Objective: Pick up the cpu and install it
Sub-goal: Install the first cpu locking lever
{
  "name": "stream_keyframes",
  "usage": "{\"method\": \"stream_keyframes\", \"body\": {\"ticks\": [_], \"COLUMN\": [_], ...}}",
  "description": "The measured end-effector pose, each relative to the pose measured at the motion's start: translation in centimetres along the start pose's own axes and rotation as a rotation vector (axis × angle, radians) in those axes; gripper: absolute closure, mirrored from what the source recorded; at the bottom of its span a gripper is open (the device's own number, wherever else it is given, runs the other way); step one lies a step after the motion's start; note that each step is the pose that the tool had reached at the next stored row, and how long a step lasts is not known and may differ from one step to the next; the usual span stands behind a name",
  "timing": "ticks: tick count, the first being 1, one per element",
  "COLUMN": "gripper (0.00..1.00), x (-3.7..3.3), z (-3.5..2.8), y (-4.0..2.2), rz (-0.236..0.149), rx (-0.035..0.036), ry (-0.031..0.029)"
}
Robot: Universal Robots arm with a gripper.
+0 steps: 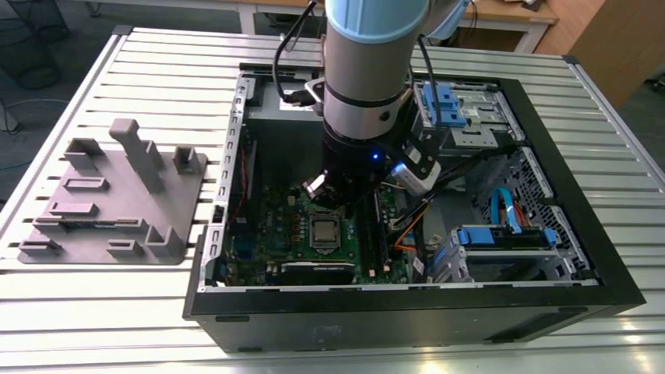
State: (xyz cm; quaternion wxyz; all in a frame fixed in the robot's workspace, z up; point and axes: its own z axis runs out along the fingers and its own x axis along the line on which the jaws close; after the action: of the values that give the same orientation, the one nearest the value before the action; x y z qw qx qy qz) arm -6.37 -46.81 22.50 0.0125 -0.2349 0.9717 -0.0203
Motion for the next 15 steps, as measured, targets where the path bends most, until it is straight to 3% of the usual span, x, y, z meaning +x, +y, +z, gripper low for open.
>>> {"method": "stream_keyframes", "body": {"ticks": [15], "gripper": [0.89], "x": [0.02], "z": [0.19], "y": [-0.04], "rz": [0.0], "rx": [-0.0001], "ry": [-0.0001]}}
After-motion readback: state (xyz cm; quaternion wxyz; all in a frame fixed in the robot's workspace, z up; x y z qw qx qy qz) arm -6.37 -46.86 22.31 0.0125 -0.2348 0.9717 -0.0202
